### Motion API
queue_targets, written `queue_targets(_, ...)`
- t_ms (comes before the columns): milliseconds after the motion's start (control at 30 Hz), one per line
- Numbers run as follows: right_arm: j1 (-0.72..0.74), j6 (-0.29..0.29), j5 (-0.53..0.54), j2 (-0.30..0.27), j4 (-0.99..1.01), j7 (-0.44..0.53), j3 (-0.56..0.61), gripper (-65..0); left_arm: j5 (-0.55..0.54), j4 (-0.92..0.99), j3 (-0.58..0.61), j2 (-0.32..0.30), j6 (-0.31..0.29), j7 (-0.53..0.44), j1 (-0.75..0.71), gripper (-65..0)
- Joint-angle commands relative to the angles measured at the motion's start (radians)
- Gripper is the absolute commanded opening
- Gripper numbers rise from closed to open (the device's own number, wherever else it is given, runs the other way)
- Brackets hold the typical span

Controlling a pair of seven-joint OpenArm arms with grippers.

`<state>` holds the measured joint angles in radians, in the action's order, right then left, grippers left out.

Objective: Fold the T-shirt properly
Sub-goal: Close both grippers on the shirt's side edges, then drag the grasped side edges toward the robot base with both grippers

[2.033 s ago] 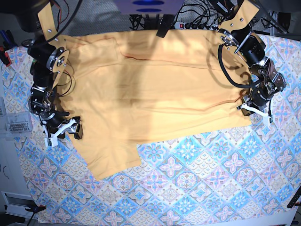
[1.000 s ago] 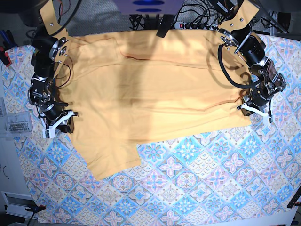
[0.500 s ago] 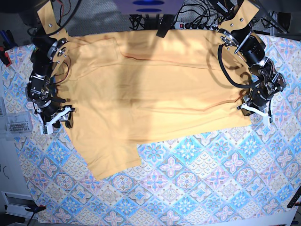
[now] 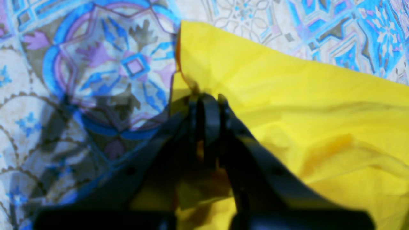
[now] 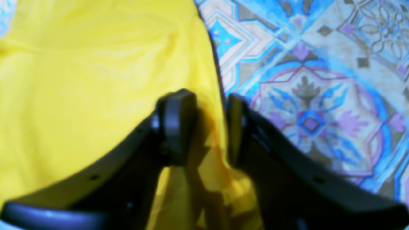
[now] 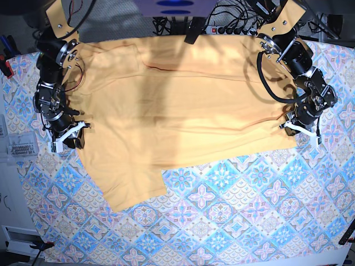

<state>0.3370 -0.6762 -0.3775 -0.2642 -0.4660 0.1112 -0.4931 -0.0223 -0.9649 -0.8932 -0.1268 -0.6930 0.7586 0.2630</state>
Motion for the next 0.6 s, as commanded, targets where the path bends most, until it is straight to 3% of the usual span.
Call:
queue_targets(0, -0.008, -0.022, -0.047, 0.009, 0.003, -0.083, 0.015, -49.1, -0.014, -0.015, 0.001, -0.012, -0.005, -0.018, 0.019, -65.0)
queue_targets(233, -0.008, -0.022, -0.047, 0.027, -0.095, -0.083, 0.015, -50.6, -0.014, -0.015, 0.001, -0.012, -0.005, -0.02, 0.019, -65.0)
queue_targets(433, -0.028, -0.022, -0.042, 0.03, -0.178, -0.083, 0.014, -64.8, -0.014, -0.015, 0.001, -0.012, -0.005, -0.02, 0.019, -65.0)
queue_targets(567, -0.054, -0.022, -0.038, 0.033, -0.233, -0.083, 0.014, -65.0, -0.014, -0.015, 0.001, -0.012, -0.005, -0.02, 0.019, -65.0)
